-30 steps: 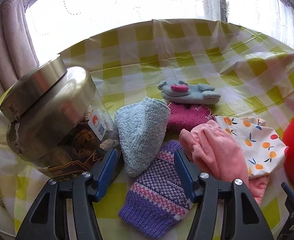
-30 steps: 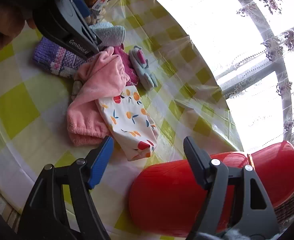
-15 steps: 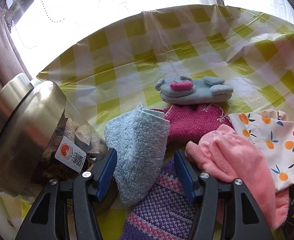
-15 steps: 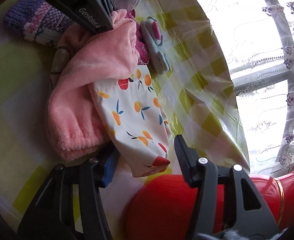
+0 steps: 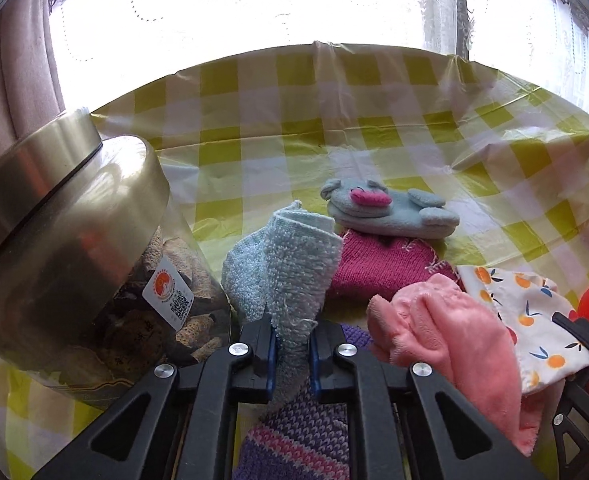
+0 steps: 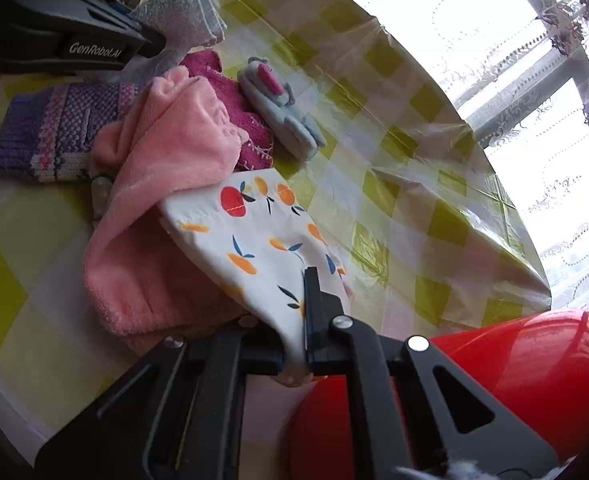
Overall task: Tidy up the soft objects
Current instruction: 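Grasp the light blue sock with the left tool while the right tool grasps the orange-print cloth, then carry the blue sock and orange-print cloth into the white box and open both tools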
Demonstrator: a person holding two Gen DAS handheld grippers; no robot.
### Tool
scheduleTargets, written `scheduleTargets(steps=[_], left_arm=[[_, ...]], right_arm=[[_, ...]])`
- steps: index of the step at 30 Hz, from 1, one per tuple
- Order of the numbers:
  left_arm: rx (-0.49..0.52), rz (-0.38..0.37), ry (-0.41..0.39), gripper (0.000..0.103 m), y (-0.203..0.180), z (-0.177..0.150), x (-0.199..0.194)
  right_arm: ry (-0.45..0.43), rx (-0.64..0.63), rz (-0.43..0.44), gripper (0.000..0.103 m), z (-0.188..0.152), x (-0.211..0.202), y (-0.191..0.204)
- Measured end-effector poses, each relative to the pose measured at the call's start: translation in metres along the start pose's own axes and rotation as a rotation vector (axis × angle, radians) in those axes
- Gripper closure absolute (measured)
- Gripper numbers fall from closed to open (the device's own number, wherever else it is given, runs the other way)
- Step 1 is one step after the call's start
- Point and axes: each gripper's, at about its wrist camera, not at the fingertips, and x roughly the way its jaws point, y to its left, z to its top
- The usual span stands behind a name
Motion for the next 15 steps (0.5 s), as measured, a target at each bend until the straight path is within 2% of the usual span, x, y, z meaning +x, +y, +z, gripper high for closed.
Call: scheduleTargets(steps=[8, 15], left_arm=[[-0.097, -0.104, -0.040, 0.091, 0.013, -0.006, -0.035], [-0.177, -0.168, -0.058, 0.091, 0.023, -0.022, -0.072]], right_arm=[[-0.071, 0.183, 0.102, 0.094, -0.011, -0.050, -0.028], [-0.080, 0.296, 0.210, 0.094, -0.034, -0.079, -0.040]])
